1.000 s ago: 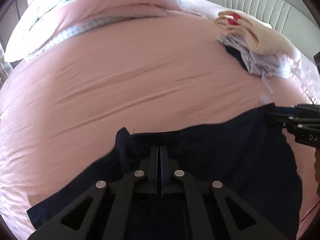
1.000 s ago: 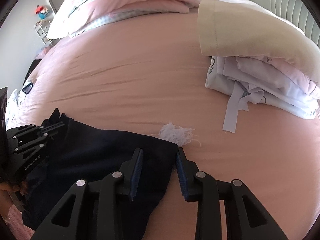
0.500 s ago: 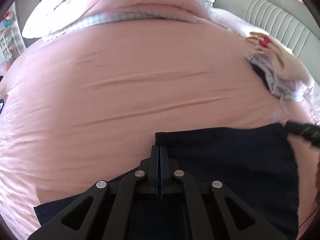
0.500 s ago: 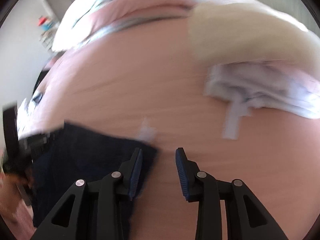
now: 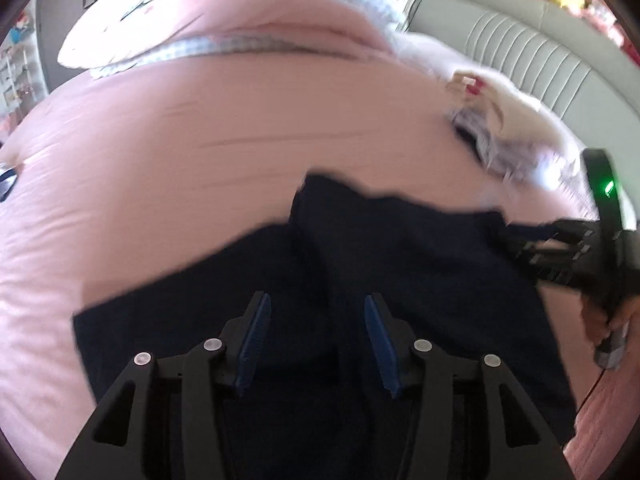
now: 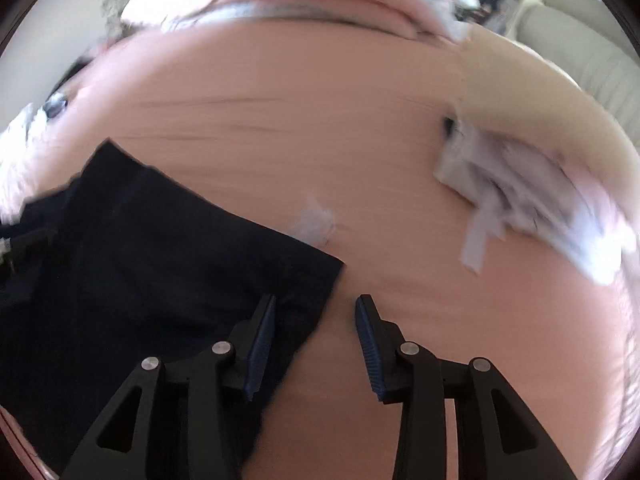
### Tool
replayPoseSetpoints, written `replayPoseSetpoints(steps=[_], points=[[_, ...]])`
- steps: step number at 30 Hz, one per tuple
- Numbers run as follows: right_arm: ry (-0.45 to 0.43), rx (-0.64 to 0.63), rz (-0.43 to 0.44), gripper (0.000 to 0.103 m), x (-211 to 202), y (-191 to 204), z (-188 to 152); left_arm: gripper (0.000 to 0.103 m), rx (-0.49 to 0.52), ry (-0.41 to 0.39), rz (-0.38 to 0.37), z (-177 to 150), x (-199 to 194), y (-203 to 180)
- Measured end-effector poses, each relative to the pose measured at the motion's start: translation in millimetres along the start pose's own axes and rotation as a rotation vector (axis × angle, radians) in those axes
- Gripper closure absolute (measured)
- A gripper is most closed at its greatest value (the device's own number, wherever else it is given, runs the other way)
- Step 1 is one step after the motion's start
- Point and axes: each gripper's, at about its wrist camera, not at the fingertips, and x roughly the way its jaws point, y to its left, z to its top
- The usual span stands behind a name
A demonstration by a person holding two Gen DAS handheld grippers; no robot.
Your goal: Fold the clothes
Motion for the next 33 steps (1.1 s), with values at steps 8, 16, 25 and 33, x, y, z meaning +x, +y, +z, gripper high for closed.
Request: replayPoseSetpoints(steps=[8, 16, 25, 33], points=[[-0.022, 0.155, 0.217, 0.062, -85, 20, -61, 0.057, -0.096, 0.019, 0.021, -58, -47, 4], [0.075, -0.106, 0.157, 0.062, -91, 111, -133, 0.057, 0.042, 0.104, 0.065, -104, -47, -34], [0.016, -0.035, 0.173, 0.061, -108, 80, -152, 0.055, -0.048, 0.106, 0.106, -104, -60, -11], [0.016, -0.007, 0.090, 0.061, -89, 79, -144, 0.055, 0.015, 0.117, 0.064, -105, -35, -41]])
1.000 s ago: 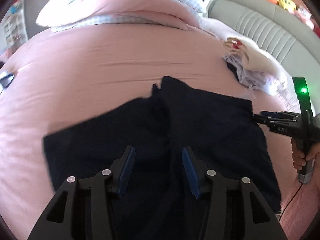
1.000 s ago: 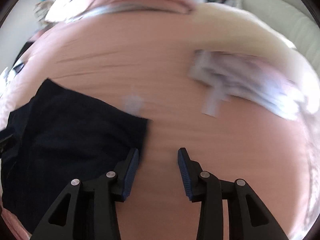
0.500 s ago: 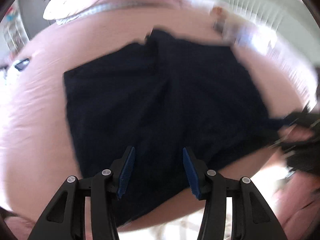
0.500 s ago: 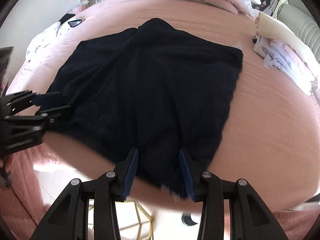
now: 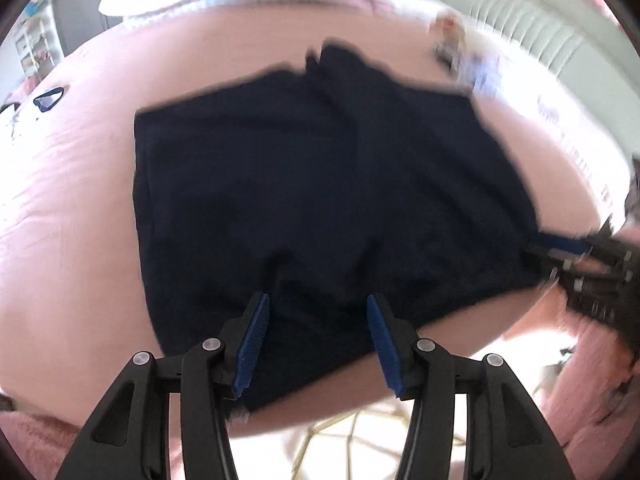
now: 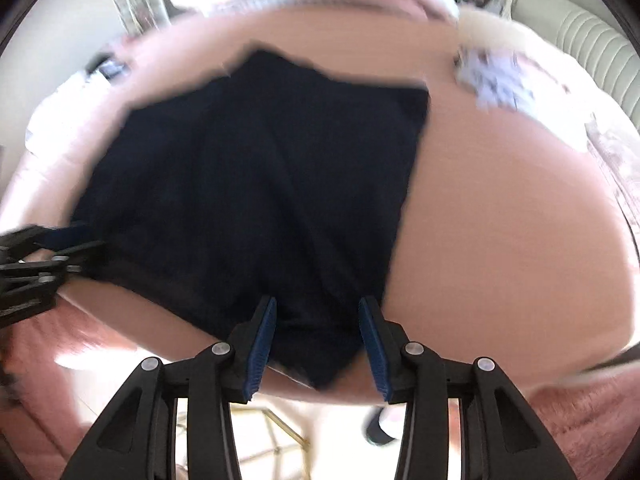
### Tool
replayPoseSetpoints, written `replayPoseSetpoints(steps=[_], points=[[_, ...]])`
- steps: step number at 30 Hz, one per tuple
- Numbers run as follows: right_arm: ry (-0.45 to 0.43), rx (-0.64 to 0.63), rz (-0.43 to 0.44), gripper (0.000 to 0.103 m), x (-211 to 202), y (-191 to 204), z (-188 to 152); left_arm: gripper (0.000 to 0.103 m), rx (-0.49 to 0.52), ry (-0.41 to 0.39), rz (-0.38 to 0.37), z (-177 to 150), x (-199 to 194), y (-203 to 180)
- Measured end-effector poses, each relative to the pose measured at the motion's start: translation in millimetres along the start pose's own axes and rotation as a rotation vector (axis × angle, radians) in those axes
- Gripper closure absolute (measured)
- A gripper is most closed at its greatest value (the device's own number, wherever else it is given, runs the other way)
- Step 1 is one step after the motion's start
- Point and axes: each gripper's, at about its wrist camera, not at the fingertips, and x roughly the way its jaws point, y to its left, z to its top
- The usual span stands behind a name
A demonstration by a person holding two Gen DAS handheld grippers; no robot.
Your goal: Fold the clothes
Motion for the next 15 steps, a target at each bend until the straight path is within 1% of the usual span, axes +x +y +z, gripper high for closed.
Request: replayPoseSetpoints(steps=[2, 3, 5, 6, 7, 8, 11, 12, 14, 15], points=[[0.020, 0.009, -0.015, 0.061, -3, -5, -1, 0.055, -0.004, 0.033, 0.001, -3, -3, 2], [0.021, 0.018, -0.023, 0.061, -7, -8, -3, 0.055, -0.026, 0.018, -0.008, -3, -7, 6], [0.002, 0.066, 0.005, 0.061, -15, -18, -6, 0.055, -0.084, -0.034, -0.019, 1, -14, 17], [-0.010, 0.101, 0.033, 0.061, -15, -25, -6, 0.055, -0.118, -0.067, -0.018, 3, -17, 23], [-0.023, 0.131, 0.049, 0.061, -11, -29, -7, 0.055, -0.147, -0.032, 0.003, 5, -10, 30], [-0.034, 0.152, 0.051, 0.061, -12, -33, -7, 0.055, -0.173, 0.021, 0.031, 6, -1, 38], [0.003, 0.139, -0.032, 0.061, -4, -31, -5, 0.055, -0.209, 0.042, -0.023, 8, -3, 47], [0.011, 0.130, -0.047, 0.061, -4, -30, -5, 0.055, -0.219, 0.031, -0.041, 10, -7, 49], [0.000, 0.145, 0.003, 0.061, -9, -34, -2, 0.055, -0.256, -0.043, -0.087, 19, -18, 63], [-0.005, 0.131, 0.029, 0.061, -11, -34, 7, 0.055, -0.276, -0.062, -0.090, 26, -19, 73]])
